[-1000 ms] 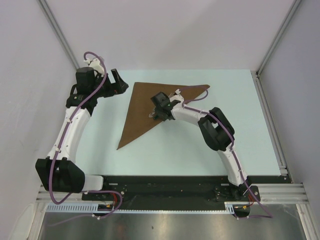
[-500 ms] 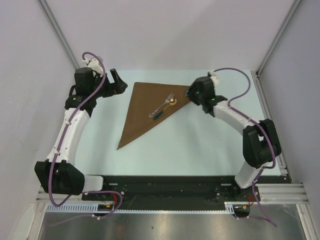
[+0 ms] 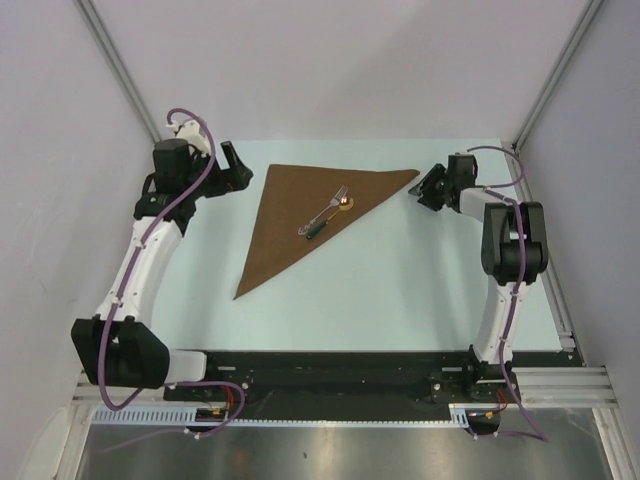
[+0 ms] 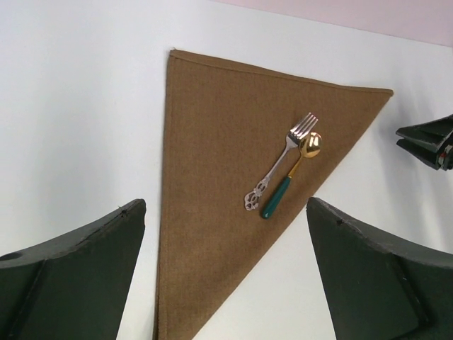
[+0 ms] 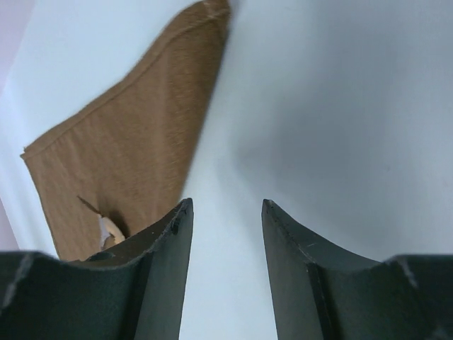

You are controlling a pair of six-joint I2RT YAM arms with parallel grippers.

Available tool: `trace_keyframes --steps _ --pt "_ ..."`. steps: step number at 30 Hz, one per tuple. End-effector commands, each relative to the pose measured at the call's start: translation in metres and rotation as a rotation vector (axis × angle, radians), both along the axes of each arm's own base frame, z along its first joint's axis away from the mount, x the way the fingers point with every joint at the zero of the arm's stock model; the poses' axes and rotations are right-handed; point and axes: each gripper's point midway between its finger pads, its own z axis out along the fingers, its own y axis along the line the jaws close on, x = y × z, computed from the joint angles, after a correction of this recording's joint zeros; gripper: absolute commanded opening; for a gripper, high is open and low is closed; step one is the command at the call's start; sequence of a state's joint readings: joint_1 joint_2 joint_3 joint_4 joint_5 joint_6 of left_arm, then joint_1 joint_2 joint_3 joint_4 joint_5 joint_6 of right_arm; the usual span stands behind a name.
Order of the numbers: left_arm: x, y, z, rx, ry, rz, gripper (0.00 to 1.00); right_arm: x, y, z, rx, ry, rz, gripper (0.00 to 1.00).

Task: Fold the napkin, place the utensils inside, and roll it up
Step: Fold the napkin

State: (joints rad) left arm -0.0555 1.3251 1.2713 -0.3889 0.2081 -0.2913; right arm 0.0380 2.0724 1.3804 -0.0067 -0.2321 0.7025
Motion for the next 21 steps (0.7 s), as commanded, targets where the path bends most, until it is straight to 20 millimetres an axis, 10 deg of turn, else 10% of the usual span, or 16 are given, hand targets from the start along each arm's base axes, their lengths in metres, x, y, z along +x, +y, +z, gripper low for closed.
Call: trace_keyframes --steps 1,21 --pt "0.009 0.01 -0.007 0.045 -0.009 0.03 1.0 0.034 0.002 0.026 0.043 -0.117 0.032 0.48" --pt "0.013 0.016 -0.018 0.077 0.025 0.05 1.0 0.087 -0.011 -0.035 0.092 -0.05 -0.086 0.47"
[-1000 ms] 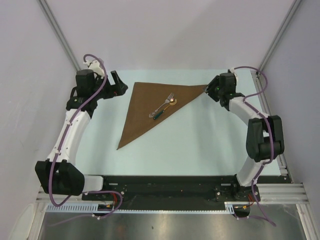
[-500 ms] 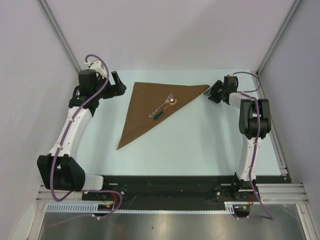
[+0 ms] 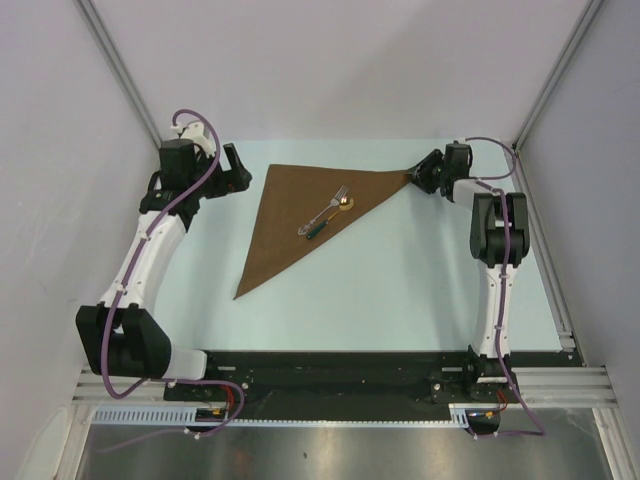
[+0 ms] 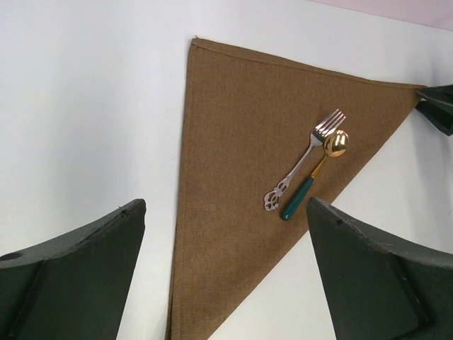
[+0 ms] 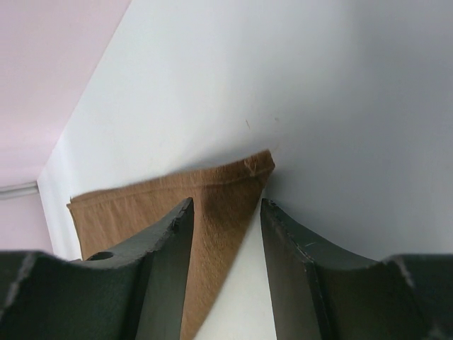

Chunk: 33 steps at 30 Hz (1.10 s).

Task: Fold the napkin, place the utensils inside, and roll it up
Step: Fold the napkin

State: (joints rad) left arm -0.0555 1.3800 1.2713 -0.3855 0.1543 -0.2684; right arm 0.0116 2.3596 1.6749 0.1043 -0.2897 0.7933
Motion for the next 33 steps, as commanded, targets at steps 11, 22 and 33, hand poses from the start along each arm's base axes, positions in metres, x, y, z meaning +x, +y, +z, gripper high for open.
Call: trace_keyframes --steps 11,22,33 --pt "0.001 0.006 0.006 0.024 -0.022 0.006 1.0 0.0 -0.02 -0.033 -0.045 0.104 -0.114 0.46" --pt "0.001 0.007 0.006 0.029 -0.019 0.011 1.0 0.003 -0.041 -0.045 -0.055 0.125 -0.158 0.42" --pt "0.002 0.008 0.004 0.039 -0.013 0.016 1.0 0.008 -0.037 -0.049 -0.052 0.115 -0.13 0.34"
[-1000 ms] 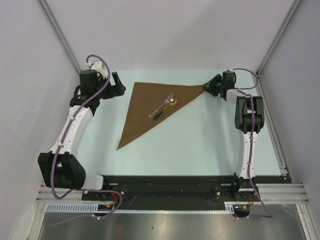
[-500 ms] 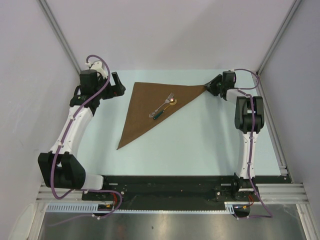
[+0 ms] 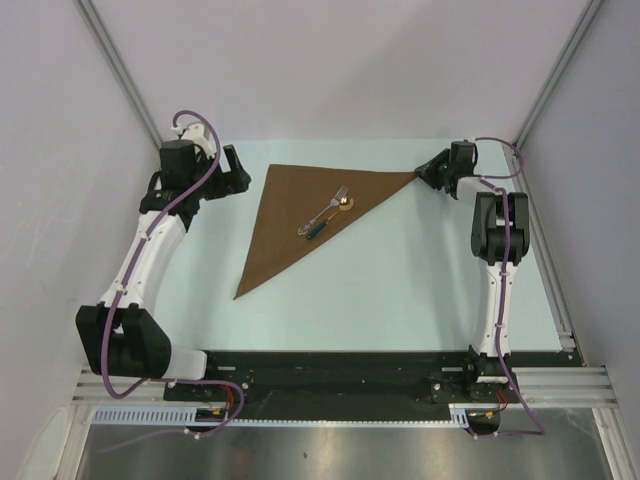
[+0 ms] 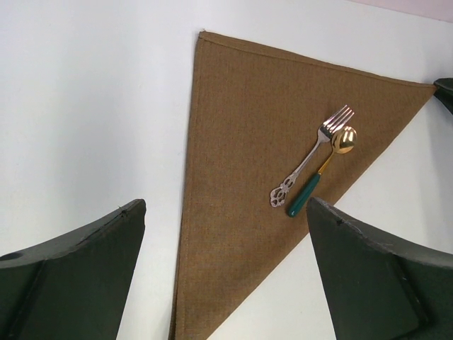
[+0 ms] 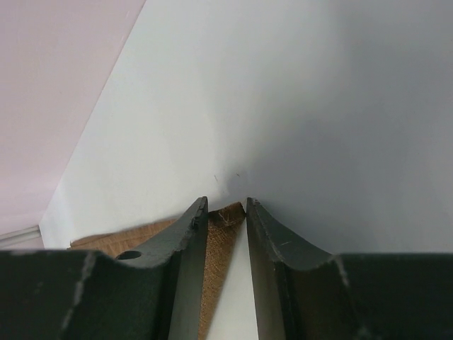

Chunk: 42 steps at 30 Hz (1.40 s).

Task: Fold the napkin, place the utensils inside, and roll it up
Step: Fold the napkin

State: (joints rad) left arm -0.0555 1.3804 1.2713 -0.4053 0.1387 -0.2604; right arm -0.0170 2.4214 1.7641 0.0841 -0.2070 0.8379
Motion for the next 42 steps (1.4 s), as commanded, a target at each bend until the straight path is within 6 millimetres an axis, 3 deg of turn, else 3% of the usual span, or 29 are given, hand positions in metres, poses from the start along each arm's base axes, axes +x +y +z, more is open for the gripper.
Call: trace_keyframes --steps 1,8,17,21,24,29,35,42 --pt "0.005 0.005 0.008 0.024 -0.029 0.006 1.0 -0.014 -0.007 -0.042 -0.035 0.109 -0.006 0.34" --pt "0.005 0.005 0.006 0.021 -0.02 0.004 1.0 -0.016 -0.003 -0.04 -0.041 0.09 0.018 0.25" --pt "0.005 0.005 0.007 0.021 -0.022 0.002 1.0 -0.015 -0.001 -0.027 -0.043 0.052 0.026 0.0" --pt "0.005 0.009 0.004 0.04 -0.014 0.016 1.0 -0.012 0.006 -0.017 -0.021 0.031 0.033 0.0" --pt "0.007 0.009 0.001 0.042 -0.004 0.015 1.0 -0.009 0.01 -0.005 0.015 0.003 0.029 0.0" --pt "0.008 0.003 -0.008 0.021 0.027 -0.012 1.0 -0.001 0.018 0.035 0.056 -0.097 0.039 0.0" --pt "0.006 0.002 -0.001 0.019 0.013 -0.014 1.0 -0.003 0.072 0.093 0.114 -0.226 0.155 0.0" --pt "0.002 -0.001 0.014 0.006 -0.028 -0.031 1.0 -0.031 0.148 0.138 0.162 -0.288 0.328 0.0"
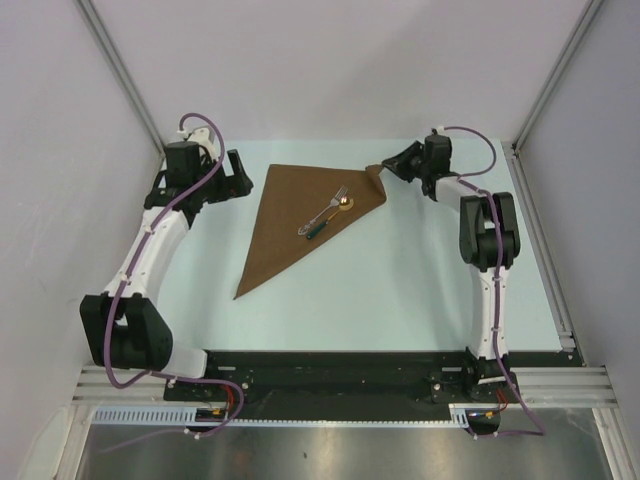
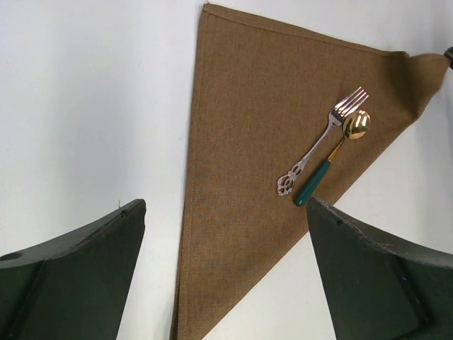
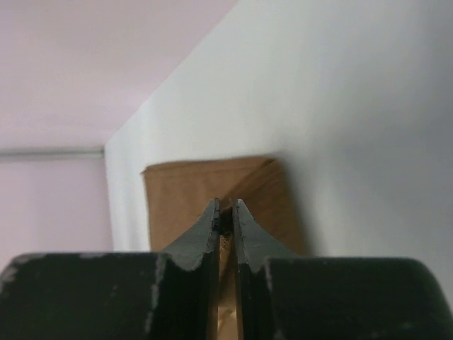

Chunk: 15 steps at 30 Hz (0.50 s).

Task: Fold the napkin, place the utensils inside, and roll it up
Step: Fold the napkin

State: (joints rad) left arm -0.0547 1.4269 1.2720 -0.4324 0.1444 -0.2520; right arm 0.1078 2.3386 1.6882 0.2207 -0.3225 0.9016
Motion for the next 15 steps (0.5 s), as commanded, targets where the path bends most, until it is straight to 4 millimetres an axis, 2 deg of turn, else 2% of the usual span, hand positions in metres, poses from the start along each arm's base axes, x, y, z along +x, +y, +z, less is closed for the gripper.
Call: trace_keyframes --steps 1,2,3,4,8,11,15 --pt "-0.001 -0.001 0.04 -0.005 -0.105 -0.025 1.0 -0.022 0.067 0.091 0.057 -0.174 0.158 0.0" --pt "-0.002 -0.001 0.043 -0.004 -0.113 -0.024 1.0 -0.027 0.076 0.092 0.057 -0.173 0.177 0.0" --pt "-0.002 -0.001 0.044 -0.004 -0.116 -0.024 1.0 -0.033 0.084 0.101 0.064 -0.189 0.2 0.0" --pt "-0.003 -0.001 0.046 -0.005 -0.122 -0.025 1.0 -0.041 0.099 0.105 0.07 -0.193 0.23 0.0" --pt "-0.006 -0.002 0.053 -0.008 -0.14 -0.029 1.0 -0.068 0.133 0.124 0.087 -0.214 0.312 0.0" --pt "-0.008 -0.002 0.059 -0.01 -0.157 -0.032 1.0 -0.089 0.155 0.139 0.098 -0.23 0.365 0.0" --pt "-0.01 0.0 0.063 -0.004 -0.169 -0.027 1.0 -0.113 0.175 0.144 0.095 -0.237 0.419 0.0"
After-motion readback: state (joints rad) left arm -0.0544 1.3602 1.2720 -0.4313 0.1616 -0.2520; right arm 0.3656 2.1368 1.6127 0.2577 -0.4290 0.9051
